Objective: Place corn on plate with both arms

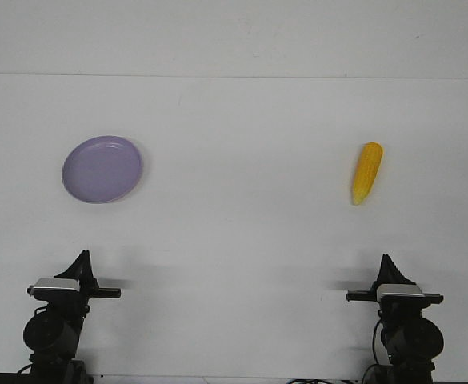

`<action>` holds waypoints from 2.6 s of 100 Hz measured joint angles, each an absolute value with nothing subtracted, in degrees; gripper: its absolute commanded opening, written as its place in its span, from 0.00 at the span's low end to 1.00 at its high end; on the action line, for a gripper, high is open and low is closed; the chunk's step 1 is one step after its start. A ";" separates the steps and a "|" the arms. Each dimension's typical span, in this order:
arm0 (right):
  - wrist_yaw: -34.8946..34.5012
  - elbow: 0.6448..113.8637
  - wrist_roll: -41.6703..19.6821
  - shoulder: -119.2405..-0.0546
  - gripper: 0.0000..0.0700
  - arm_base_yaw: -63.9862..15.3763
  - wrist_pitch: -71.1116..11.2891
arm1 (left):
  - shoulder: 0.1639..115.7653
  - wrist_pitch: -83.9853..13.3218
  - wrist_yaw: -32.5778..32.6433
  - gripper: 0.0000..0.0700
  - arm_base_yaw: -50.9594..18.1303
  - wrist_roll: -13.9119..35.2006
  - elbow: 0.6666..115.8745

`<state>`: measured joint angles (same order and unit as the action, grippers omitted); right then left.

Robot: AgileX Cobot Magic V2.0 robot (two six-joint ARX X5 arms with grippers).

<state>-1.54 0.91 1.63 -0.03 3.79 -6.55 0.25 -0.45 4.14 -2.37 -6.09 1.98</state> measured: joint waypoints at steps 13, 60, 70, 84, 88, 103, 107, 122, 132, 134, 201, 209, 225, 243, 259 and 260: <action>-1.54 0.91 1.61 -0.03 0.02 3.79 -6.55 | 0.25 -0.45 4.16 0.02 -2.37 -6.11 1.98; -1.54 0.91 1.61 -0.03 0.02 3.79 -6.55 | 0.25 -0.45 4.12 0.02 -2.37 -3.99 1.98; -1.54 0.91 1.61 -0.03 0.02 3.79 -6.55 | 0.25 -0.43 3.92 0.02 -2.37 -0.21 1.98; -1.54 0.91 1.63 -0.03 0.02 3.81 -6.55 | 0.25 1.74 2.72 0.01 -2.37 5.39 1.98; -1.54 0.91 1.61 -0.03 0.02 3.79 -6.55 | 0.25 3.46 2.35 0.01 -2.37 6.96 1.98; -1.54 0.91 1.63 -0.03 0.02 3.79 -6.55 | 1.13 5.39 3.20 0.02 -2.37 11.60 3.75; -1.54 0.91 1.61 -0.03 0.02 3.79 -6.55 | 2.81 3.57 4.71 0.05 -2.37 12.53 6.33; -1.54 0.91 1.61 -0.03 0.02 3.81 -6.55 | 10.92 1.15 6.57 0.77 -2.37 13.58 19.09; -1.54 0.91 1.61 -0.03 0.02 3.81 -6.55 | 18.28 -1.61 9.37 0.78 -2.37 12.47 27.70; -1.54 0.91 1.61 -0.03 0.02 3.79 -6.55 | 19.94 -2.50 9.89 0.78 -2.35 12.03 29.23; -1.54 0.91 1.61 -0.03 0.02 3.79 -6.55 | 92.90 -14.76 -5.04 0.69 16.16 5.56 69.06; -1.54 0.91 1.63 -0.03 0.02 3.79 -6.55 | 99.42 -16.47 -6.66 0.69 16.60 5.58 73.91; -1.54 0.91 1.63 -0.03 0.02 3.81 -6.55 | 104.97 -16.38 -7.68 0.53 16.69 5.67 77.30; -1.54 0.91 1.61 -0.03 0.02 3.79 -6.55 | 107.00 -14.96 -7.70 0.53 16.71 6.70 77.60; -1.54 0.91 1.61 -0.03 0.02 3.81 -6.55 | 107.96 -15.03 -7.70 0.53 16.71 6.85 77.60; -1.54 0.91 1.63 -0.03 0.02 3.81 -6.55 | 107.96 -15.03 -7.70 0.53 16.71 6.85 77.60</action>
